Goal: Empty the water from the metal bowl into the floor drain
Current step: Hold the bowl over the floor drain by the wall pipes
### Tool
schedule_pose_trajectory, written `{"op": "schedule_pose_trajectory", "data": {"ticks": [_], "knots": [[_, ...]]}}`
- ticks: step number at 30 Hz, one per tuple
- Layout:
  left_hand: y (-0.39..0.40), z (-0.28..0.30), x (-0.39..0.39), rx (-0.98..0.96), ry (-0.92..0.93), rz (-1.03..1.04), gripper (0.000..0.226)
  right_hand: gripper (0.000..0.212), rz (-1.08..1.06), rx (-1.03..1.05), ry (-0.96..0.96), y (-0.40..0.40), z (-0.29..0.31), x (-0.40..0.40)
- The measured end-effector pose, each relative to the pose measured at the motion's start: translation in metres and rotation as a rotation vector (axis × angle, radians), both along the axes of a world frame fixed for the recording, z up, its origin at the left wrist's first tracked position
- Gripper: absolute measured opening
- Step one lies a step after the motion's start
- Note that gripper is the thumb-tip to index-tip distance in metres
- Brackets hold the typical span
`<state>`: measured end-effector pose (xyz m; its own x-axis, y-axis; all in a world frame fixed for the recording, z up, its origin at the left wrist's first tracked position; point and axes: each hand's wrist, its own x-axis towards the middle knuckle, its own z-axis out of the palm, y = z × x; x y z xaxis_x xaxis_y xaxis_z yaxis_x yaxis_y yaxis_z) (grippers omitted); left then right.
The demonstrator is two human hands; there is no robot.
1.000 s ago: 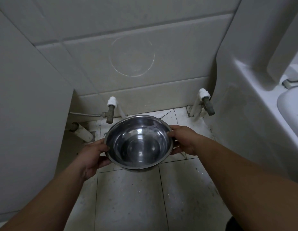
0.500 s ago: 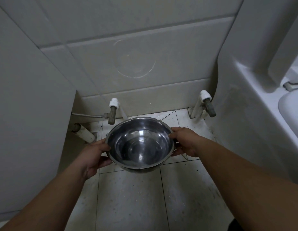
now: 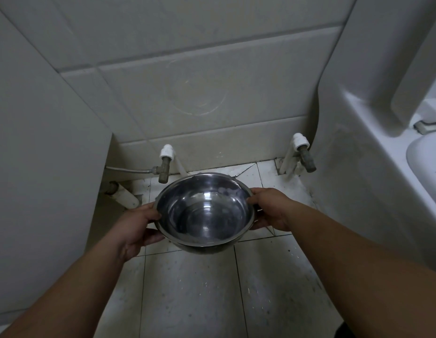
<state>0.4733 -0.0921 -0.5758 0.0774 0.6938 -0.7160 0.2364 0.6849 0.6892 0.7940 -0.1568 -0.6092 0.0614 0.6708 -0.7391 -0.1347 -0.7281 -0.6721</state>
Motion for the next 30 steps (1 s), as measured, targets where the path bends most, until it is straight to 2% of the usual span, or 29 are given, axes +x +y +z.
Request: {"op": "schedule_pose_trajectory", "data": {"ticks": [30], "knots": [[0.0059, -0.0028, -0.0044, 0.018, -0.006, -0.043, 0.038, 0.038, 0.025, 0.002, 0.026, 0.0022, 0.0035, -0.0013]]}}
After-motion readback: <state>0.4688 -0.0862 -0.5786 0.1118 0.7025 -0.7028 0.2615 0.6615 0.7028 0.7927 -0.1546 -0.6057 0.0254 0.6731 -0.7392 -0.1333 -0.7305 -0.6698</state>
